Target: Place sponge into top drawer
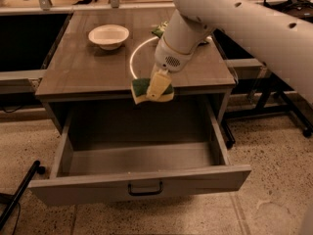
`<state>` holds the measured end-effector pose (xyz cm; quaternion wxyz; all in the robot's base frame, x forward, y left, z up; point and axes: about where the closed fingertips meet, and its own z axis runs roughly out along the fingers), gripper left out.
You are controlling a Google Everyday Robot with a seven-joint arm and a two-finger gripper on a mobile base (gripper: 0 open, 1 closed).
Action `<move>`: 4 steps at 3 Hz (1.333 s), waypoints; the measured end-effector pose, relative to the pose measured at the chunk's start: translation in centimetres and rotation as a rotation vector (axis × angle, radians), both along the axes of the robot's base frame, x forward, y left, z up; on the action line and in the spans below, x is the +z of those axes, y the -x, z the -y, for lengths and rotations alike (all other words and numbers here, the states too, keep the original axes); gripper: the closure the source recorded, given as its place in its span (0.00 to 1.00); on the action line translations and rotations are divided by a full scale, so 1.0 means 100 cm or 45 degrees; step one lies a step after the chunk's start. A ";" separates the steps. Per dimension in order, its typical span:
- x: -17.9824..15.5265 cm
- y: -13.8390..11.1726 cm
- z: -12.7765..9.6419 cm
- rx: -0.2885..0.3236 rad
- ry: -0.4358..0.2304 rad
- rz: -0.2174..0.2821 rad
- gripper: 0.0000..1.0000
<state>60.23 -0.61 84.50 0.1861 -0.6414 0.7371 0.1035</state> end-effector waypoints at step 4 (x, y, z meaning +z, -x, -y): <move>-0.100 0.055 -0.005 -0.435 -0.009 -0.183 1.00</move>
Offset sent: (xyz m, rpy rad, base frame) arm -0.0835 -0.0100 -0.0638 -0.0542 0.1415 -0.2682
